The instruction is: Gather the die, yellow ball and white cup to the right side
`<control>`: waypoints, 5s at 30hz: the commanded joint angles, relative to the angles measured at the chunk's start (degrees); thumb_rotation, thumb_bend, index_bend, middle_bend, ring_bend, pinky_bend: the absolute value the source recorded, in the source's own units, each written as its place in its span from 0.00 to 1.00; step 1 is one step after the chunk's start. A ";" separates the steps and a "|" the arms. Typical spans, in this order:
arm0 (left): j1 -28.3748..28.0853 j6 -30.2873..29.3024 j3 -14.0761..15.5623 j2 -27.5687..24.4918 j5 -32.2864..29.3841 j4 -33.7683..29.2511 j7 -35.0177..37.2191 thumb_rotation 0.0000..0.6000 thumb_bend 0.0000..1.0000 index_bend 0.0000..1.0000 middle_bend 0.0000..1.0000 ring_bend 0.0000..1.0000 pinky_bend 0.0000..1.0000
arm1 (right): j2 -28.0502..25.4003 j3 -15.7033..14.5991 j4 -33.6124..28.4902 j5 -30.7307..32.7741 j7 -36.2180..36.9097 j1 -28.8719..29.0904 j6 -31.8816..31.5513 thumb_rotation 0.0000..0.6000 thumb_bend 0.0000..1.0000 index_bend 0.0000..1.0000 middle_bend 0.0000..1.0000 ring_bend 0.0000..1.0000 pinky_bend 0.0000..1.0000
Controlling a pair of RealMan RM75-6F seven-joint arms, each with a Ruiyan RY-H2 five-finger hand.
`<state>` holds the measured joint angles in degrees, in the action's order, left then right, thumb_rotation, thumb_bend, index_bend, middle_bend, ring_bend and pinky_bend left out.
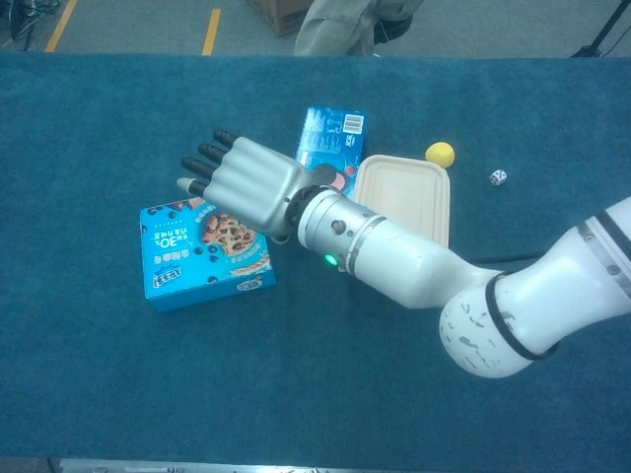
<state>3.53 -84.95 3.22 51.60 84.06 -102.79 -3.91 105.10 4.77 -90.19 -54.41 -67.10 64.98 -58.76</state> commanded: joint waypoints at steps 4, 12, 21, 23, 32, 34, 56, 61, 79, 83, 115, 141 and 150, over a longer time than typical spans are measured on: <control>-0.05 -0.09 -0.09 -0.21 -0.08 -0.26 -0.26 0.84 0.29 0.34 0.38 0.33 0.19 | -5.64 0.67 -4.34 -1.80 4.83 -1.95 -0.66 1.00 0.00 0.00 0.08 0.00 0.08; -0.62 0.74 -0.15 -0.05 -0.06 -0.38 -0.52 0.84 0.29 0.34 0.38 0.33 0.19 | -18.19 -0.44 -12.27 -5.08 13.70 -5.02 1.32 1.00 0.00 0.07 0.15 0.03 0.11; -1.67 2.33 -0.36 0.16 -0.44 -0.41 -0.78 0.84 0.29 0.34 0.38 0.33 0.19 | -31.98 -3.81 -18.57 -10.48 24.42 -8.28 6.20 1.00 0.00 0.07 0.15 0.04 0.14; -2.01 2.83 -0.40 0.34 -0.50 -0.43 -0.92 0.84 0.29 0.34 0.38 0.33 0.19 | -34.34 -5.21 -19.17 -12.38 25.91 -8.82 7.55 1.00 0.00 0.07 0.15 0.04 0.14; -2.92 4.22 -0.41 0.40 -0.95 -1.34 -1.91 0.84 0.29 0.34 0.38 0.33 0.19 | -40.76 -10.15 -19.53 -20.27 28.18 -11.02 10.64 1.00 0.00 0.00 0.11 0.03 0.14; -2.99 4.31 -0.36 0.38 -0.97 -1.58 -2.11 0.84 0.29 0.34 0.38 0.33 0.19 | -41.55 -10.94 -19.48 -22.09 28.08 -11.55 10.78 1.00 0.00 0.00 0.08 0.02 0.12; -3.04 4.67 0.27 0.23 -1.63 -3.34 -3.55 0.84 0.29 0.33 0.38 0.33 0.19 | -33.64 -13.54 -8.02 -32.38 22.23 -19.68 6.73 1.00 0.00 0.00 0.00 0.00 0.03; -3.12 4.68 0.25 0.10 -1.69 -3.38 -3.28 0.84 0.29 0.33 0.38 0.33 0.19 | -31.56 -12.65 -6.24 -33.36 22.23 -20.94 5.44 1.00 0.00 0.00 0.00 0.00 0.03; -3.36 5.61 0.64 -0.15 -2.23 -3.38 -2.67 0.83 0.29 0.33 0.38 0.33 0.19 | -26.80 -10.35 -2.84 -33.87 19.82 -22.33 6.49 1.00 0.00 0.00 0.00 0.00 0.03; -3.36 5.61 0.70 -0.23 -2.22 -3.42 -2.56 0.83 0.29 0.33 0.38 0.33 0.18 | -25.65 -9.96 -1.91 -34.30 19.24 -22.82 5.99 1.00 0.00 0.00 0.00 0.00 0.03; -3.30 5.64 1.10 -0.59 -2.05 -3.28 -2.06 0.83 0.29 0.33 0.38 0.33 0.18 | -16.72 -2.97 2.88 -31.56 13.58 -24.18 2.88 1.00 0.00 0.00 0.00 0.00 0.03; -2.31 4.11 1.41 -1.56 -1.53 -3.50 -1.45 0.83 0.29 0.33 0.38 0.33 0.18 | -6.86 4.35 8.00 -20.94 5.81 -18.02 4.27 1.00 0.00 0.00 0.00 0.00 0.03; -2.14 3.75 1.46 -1.91 -1.16 -3.64 -1.46 0.83 0.29 0.33 0.38 0.33 0.18 | -6.91 5.25 5.66 -17.06 4.16 -16.34 4.74 1.00 0.00 0.00 0.00 0.00 0.03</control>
<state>1.39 -81.20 4.67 49.68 82.90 -106.43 -5.36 98.82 10.05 -83.55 -72.06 -62.80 48.38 -54.33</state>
